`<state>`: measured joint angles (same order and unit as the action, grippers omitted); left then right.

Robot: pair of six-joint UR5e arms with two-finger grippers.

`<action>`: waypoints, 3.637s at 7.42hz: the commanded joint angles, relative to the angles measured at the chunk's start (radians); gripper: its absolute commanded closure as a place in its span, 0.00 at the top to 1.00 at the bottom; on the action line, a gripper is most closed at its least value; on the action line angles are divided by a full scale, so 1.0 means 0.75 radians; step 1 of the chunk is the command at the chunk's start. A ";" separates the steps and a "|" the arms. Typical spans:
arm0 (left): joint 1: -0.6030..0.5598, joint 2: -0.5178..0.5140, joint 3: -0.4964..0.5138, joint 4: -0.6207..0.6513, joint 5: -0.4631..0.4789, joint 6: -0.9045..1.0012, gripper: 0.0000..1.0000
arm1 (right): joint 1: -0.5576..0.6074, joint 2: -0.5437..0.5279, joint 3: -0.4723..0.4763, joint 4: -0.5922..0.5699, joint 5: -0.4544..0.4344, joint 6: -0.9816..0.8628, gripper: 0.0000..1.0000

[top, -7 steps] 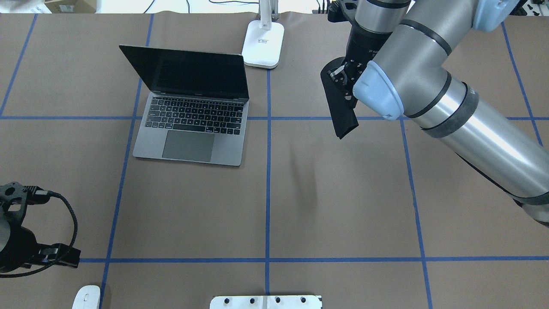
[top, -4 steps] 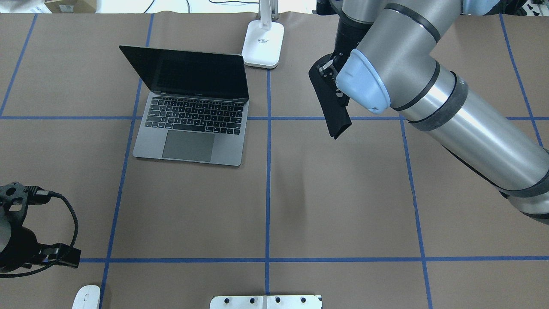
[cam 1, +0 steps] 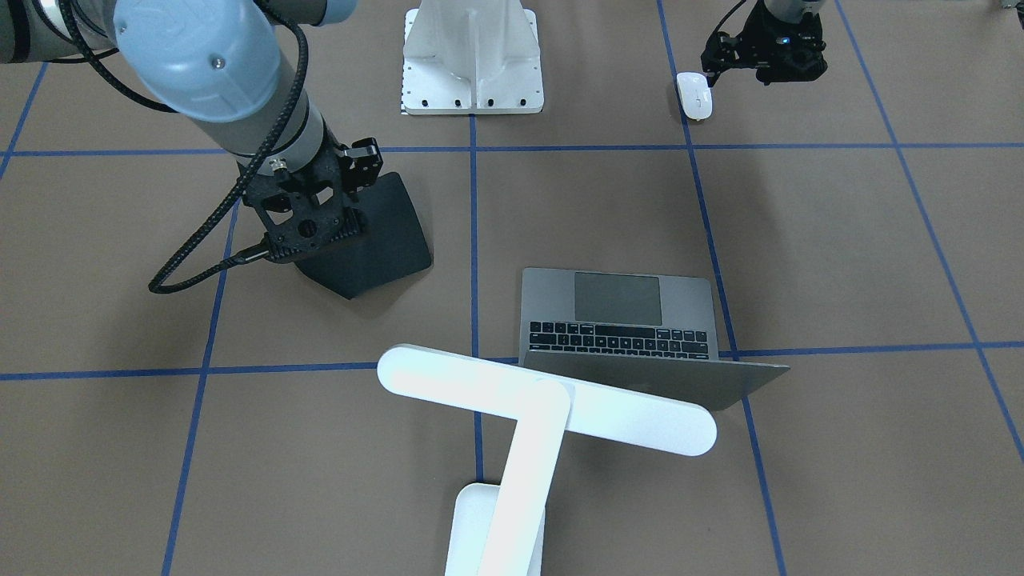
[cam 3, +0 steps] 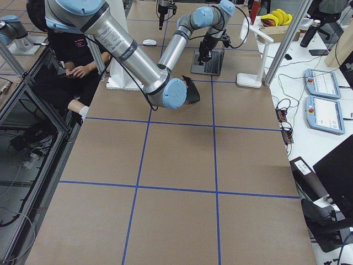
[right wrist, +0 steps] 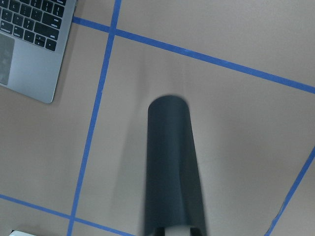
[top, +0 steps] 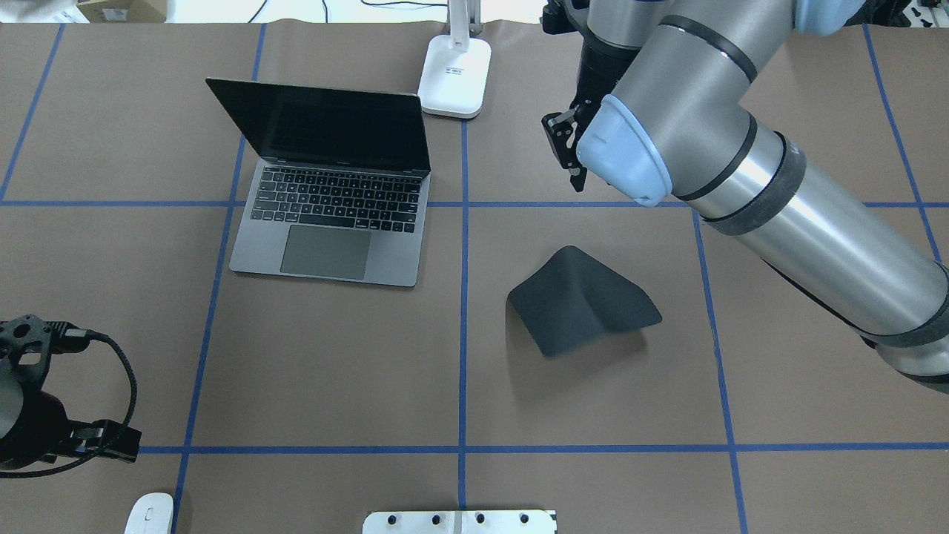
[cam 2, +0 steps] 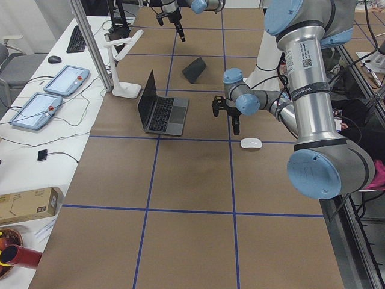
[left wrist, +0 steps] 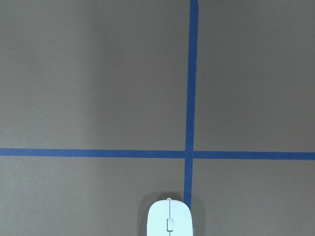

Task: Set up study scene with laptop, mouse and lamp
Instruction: 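Release the mouse pad flat beside the laptop and raise the right gripper, then lower the left gripper onto the white mouse and grasp it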

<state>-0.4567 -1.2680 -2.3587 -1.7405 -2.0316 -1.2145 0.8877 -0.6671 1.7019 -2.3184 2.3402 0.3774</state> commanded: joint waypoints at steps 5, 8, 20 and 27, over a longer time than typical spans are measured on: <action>0.073 -0.021 0.167 -0.119 -0.001 0.002 0.99 | 0.003 -0.199 0.022 0.438 -0.200 -0.061 1.00; 0.148 -0.052 0.192 -0.121 -0.005 -0.001 1.00 | 0.007 -0.186 0.022 0.440 -0.189 -0.061 1.00; 0.231 -0.097 0.322 -0.197 -0.138 -0.005 0.97 | 0.025 -0.182 0.003 0.449 -0.161 -0.104 1.00; 0.233 -0.158 0.414 -0.215 -0.226 -0.003 0.96 | 0.021 -0.172 -0.003 0.449 -0.179 -0.108 1.00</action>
<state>-0.2823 -1.3788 -2.0568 -1.8969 -2.1939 -1.2165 0.9041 -0.8005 1.7021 -1.9819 2.2083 0.2963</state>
